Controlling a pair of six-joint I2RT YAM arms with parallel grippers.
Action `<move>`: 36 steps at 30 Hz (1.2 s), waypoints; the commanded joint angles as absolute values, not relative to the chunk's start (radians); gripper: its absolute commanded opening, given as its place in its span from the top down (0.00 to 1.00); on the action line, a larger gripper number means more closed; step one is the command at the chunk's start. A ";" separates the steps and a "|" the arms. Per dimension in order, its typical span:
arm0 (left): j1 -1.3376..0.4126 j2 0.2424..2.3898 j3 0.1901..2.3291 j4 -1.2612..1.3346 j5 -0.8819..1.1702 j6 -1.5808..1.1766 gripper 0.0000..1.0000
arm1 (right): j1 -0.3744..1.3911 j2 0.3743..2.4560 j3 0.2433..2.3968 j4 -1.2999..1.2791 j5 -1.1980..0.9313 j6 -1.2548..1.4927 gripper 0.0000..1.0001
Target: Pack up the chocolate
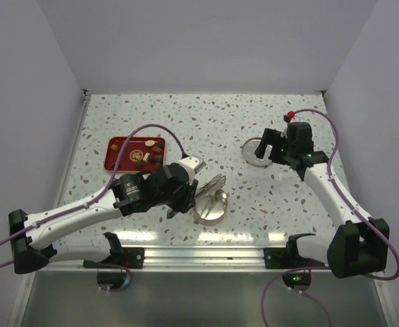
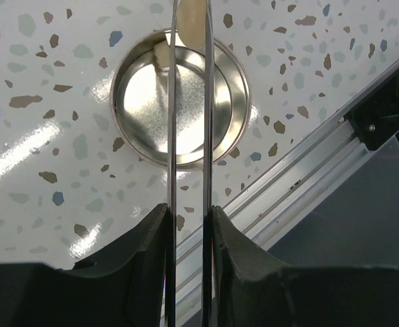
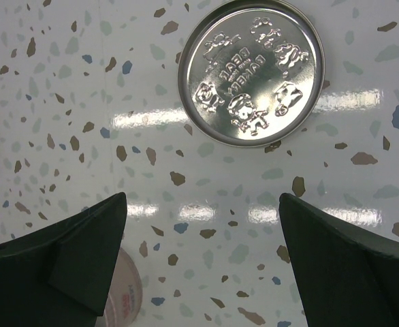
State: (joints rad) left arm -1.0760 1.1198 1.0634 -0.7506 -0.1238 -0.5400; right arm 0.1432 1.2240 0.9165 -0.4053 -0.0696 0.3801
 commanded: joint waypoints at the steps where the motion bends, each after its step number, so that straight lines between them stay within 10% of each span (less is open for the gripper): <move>1: -1.127 1.108 1.088 -0.793 -0.170 -0.624 0.72 | 0.143 1.220 0.960 -0.417 -0.054 0.365 0.03; 36: -1.200 1.120 1.098 -0.853 -0.241 -0.675 0.60 | 0.143 1.223 0.942 -0.410 -0.058 0.371 0.03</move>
